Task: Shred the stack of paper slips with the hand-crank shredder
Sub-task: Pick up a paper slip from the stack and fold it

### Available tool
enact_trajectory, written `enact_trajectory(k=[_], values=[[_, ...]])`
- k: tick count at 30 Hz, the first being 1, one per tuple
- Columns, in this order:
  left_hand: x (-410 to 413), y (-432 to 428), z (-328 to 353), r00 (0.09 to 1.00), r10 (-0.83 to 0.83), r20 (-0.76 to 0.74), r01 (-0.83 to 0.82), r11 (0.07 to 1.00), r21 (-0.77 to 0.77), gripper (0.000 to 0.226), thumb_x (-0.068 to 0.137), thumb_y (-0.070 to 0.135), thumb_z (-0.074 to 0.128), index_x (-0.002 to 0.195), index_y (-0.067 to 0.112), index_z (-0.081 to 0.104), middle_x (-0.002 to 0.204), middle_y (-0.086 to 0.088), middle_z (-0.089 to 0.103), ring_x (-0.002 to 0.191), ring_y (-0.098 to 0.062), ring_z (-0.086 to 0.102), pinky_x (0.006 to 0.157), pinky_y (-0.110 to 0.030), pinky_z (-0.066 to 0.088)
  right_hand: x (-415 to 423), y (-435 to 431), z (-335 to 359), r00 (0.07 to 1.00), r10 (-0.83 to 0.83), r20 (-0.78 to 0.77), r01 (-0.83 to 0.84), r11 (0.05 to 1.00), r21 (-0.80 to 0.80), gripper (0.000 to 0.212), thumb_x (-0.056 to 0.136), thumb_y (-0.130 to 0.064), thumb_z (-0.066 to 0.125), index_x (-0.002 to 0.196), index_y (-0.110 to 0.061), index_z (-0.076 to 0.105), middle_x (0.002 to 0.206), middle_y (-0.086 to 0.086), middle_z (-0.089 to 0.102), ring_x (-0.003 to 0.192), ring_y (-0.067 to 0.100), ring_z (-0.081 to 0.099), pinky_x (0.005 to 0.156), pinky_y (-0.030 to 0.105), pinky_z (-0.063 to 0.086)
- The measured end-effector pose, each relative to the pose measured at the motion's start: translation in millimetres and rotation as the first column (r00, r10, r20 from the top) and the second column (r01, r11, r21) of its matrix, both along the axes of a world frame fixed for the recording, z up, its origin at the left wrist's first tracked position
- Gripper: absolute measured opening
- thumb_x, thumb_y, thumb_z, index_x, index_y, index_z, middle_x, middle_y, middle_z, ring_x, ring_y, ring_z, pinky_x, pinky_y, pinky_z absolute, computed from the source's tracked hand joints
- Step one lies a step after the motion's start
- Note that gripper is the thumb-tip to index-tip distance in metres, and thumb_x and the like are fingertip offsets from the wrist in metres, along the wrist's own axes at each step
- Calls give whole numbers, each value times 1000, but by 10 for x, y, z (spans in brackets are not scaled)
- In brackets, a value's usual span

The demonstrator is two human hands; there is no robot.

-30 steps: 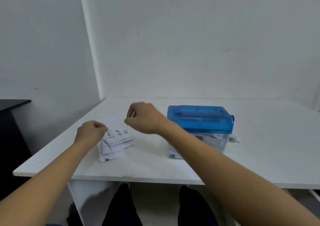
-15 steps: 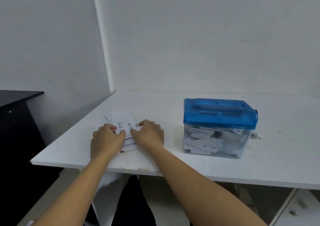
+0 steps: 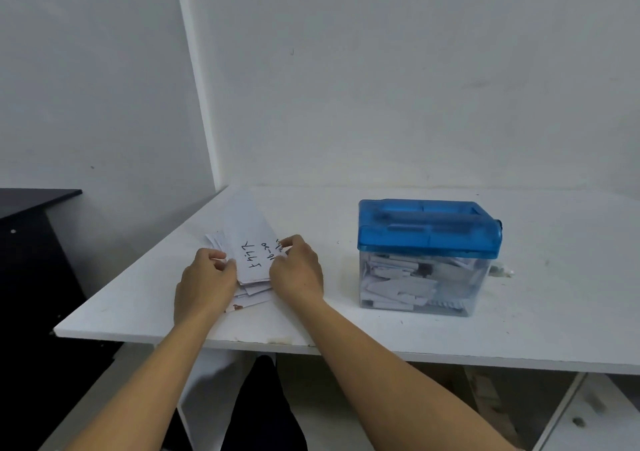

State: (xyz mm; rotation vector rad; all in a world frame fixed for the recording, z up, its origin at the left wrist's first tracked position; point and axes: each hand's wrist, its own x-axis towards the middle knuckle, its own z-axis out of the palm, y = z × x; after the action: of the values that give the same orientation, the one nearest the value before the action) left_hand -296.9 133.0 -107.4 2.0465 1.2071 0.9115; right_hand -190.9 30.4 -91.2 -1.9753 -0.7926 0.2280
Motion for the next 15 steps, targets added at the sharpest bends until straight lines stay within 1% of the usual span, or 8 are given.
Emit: enact_trajectory(k=[1,3,4,6,8,10,12,15], values=[[3,10,-10,1000,8,-4,-8,1000,4,21,99,29,55,118,20,55,103,7,59,100,-24,58,92,-45,51,5,-6,1,1000,-15,-10,15,1000,17,35,96,-15,46,131,-19,49,129,2,54,110,24,58,92,35,48],[13,33,-39,999,21,-43,-20,999,25,25,99,26,54,122,18,55,113,-1,61,109,-27,55,95,-46,50,19,-15,0,1000,-28,-7,28,1000,14,35,99,-15,45,134,-15,47,133,3,48,113,25,57,85,30,45],[23,39,-52,996,30,-85,-26,999,47,28,98,27,55,124,16,55,121,-5,61,115,-30,53,97,-47,48,23,-14,-3,1000,-32,-1,32,999,7,35,100,-16,46,134,-14,47,133,4,47,112,25,57,84,30,44],[41,32,-64,979,56,-195,-38,995,95,37,96,35,57,128,15,57,131,-11,56,123,-34,47,100,-47,44,18,0,-11,999,-33,20,34,999,-17,35,98,-18,47,133,-13,48,132,5,47,112,26,57,90,33,48],[56,9,-64,955,73,-288,-32,989,145,44,95,43,57,129,16,58,133,-13,54,125,-35,45,100,-46,41,5,20,-19,998,-22,57,26,997,-72,37,96,-20,47,132,-12,48,131,7,48,113,27,54,98,39,47],[61,-5,-66,942,75,-328,-16,984,179,45,95,48,55,129,18,59,132,-12,53,125,-34,44,100,-45,40,-4,40,-31,993,4,115,13,989,-147,39,93,-23,49,130,-10,48,130,8,49,117,28,49,100,40,44],[56,1,-62,946,61,-318,-4,984,178,43,95,49,55,127,21,60,130,-10,55,125,-33,45,99,-45,40,-12,53,-42,986,33,163,0,980,-198,42,90,-28,52,128,-10,48,129,8,52,119,29,46,100,39,41],[51,6,-62,955,34,-296,19,985,173,39,95,49,58,123,22,61,126,-7,58,122,-32,47,97,-45,41,-6,65,-60,979,50,198,-4,974,-226,44,90,-32,57,128,-11,48,128,8,53,118,29,46,98,38,40]])
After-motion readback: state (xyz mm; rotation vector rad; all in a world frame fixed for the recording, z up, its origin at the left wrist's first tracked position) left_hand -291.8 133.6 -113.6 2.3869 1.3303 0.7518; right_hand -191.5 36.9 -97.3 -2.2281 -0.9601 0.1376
